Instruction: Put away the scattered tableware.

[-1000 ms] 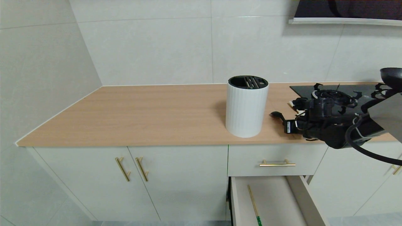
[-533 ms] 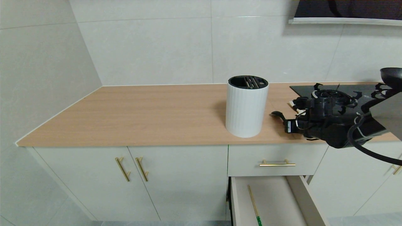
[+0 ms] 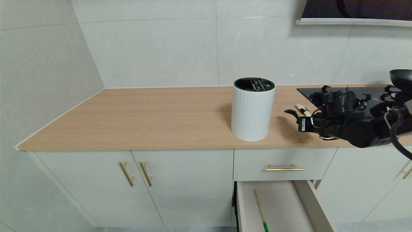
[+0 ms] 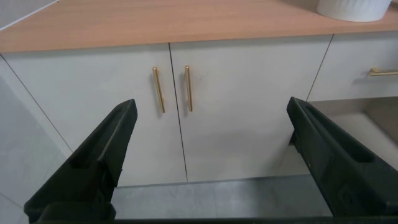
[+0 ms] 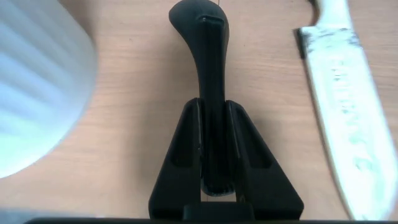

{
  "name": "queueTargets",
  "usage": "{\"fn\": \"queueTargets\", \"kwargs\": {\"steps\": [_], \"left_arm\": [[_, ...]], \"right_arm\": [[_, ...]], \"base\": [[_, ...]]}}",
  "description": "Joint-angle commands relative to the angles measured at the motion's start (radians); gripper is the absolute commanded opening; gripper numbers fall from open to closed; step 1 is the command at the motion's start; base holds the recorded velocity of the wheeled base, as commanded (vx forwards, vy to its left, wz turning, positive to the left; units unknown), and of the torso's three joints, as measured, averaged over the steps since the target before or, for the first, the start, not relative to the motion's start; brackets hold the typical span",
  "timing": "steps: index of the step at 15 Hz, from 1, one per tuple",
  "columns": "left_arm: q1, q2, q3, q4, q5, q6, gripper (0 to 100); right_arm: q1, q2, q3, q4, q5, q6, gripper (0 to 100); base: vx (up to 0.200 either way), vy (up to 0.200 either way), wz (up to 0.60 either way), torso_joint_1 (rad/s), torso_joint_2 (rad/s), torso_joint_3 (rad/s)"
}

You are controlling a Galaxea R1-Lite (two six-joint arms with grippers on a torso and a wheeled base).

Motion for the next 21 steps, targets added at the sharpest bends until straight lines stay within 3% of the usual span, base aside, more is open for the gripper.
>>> {"fn": "queueTargets", "kwargs": {"steps": [1,4,8,12,21], "left_arm": [[0.000,0.002,0.000,0.000,0.000,0.000,100],[0.000,0.002,0.000,0.000,0.000,0.000,100],[0.000,0.002,0.000,0.000,0.000,0.000,100],[0.000,0.002,0.000,0.000,0.000,0.000,100],[0.000,0.002,0.000,0.000,0.000,0.000,100]], "right_arm": [[0.016,-0.144,0.072,0.033,0.001,0.013,0],[0.038,-0.319,0.182,0.074,0.001,0.015,0],[0.102,-0.528,0.310,0.228,-0.024,0.016,0],[0.104,-0.647,0.471,0.229,-0.022,0.013,0],[0.127,-0.612,0.506,0.225,-0.018,0.009,0]], "base": [[0.000,0.000,0.00,0.000,0.00,0.000],[0.000,0.000,0.00,0.000,0.00,0.000],[0.000,0.000,0.00,0.000,0.00,0.000],[0.000,0.000,0.00,0.000,0.00,0.000],[0.000,0.000,0.00,0.000,0.00,0.000]]}}
